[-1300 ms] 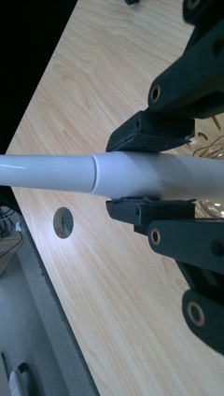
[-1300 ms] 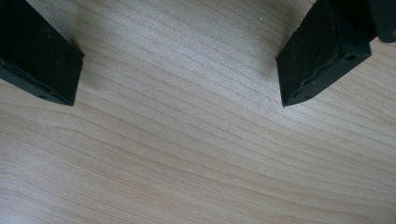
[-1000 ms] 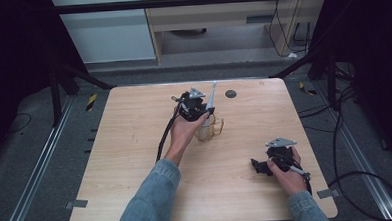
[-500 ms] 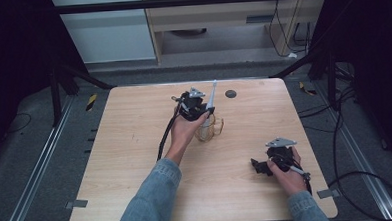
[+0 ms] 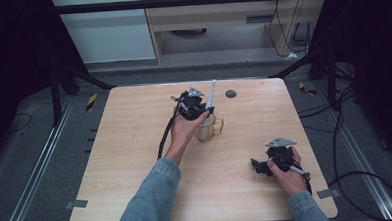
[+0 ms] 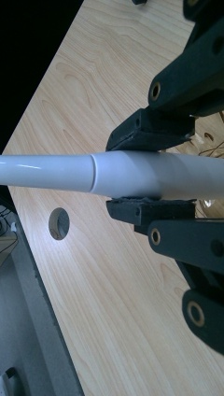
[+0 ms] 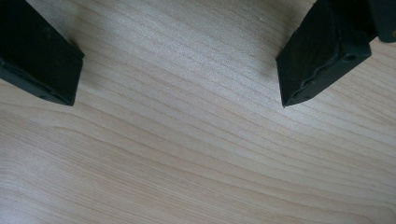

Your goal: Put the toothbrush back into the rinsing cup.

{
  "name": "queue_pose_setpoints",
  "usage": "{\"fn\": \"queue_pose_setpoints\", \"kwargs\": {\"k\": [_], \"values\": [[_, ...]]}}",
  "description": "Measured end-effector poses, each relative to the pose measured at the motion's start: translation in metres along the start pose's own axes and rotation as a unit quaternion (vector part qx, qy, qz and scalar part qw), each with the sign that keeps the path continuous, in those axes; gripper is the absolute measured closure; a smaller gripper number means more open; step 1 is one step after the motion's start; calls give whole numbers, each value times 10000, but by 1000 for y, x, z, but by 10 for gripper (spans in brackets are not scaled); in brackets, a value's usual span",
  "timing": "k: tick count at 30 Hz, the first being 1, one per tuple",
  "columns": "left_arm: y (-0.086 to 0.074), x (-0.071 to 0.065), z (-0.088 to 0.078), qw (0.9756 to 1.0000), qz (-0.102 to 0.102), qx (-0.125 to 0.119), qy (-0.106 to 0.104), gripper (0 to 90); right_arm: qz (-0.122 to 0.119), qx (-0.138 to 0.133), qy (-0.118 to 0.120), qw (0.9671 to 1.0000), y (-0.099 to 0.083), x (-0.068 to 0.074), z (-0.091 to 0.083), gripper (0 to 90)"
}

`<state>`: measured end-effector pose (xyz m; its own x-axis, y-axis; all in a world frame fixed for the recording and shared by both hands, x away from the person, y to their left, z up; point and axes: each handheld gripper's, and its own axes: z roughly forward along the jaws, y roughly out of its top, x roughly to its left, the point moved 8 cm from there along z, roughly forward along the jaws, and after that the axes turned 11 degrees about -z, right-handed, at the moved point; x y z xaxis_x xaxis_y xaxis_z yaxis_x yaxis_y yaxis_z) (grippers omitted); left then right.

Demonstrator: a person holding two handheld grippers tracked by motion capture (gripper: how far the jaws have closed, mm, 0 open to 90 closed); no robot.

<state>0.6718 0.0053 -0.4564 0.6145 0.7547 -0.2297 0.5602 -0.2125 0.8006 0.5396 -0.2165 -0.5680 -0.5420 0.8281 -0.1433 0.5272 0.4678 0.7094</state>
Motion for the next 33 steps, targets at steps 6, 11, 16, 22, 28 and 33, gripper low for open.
{"fn": "queue_pose_setpoints", "kwargs": {"k": [6, 11, 16, 22, 28, 33], "values": [[3, 0, -5, 9999, -41, -89, 30, 616, -3, 2, -4, 10000, 0, 0, 0, 4], [5, 0, -9, 9999, 0, -116, 79, 532, -3, 3, -5, 10000, 0, 0, 0, 4], [7, -7, -15, 9997, 155, -141, 131, 419, 5, 5, -5, 10000, 0, 0, 0, 4], [9, -10, -20, 9993, 291, -182, 175, 323, 6, 5, -2, 10000, 0, 0, 0, 4], [8, -11, -26, 9987, 457, -122, 179, 226, 5, 7, -6, 10000, 0, 0, 0, 4], [8, -16, -28, 9980, 584, -133, 202, 158, 5, 9, -7, 10000, 0, 0, 0, 4]]}}
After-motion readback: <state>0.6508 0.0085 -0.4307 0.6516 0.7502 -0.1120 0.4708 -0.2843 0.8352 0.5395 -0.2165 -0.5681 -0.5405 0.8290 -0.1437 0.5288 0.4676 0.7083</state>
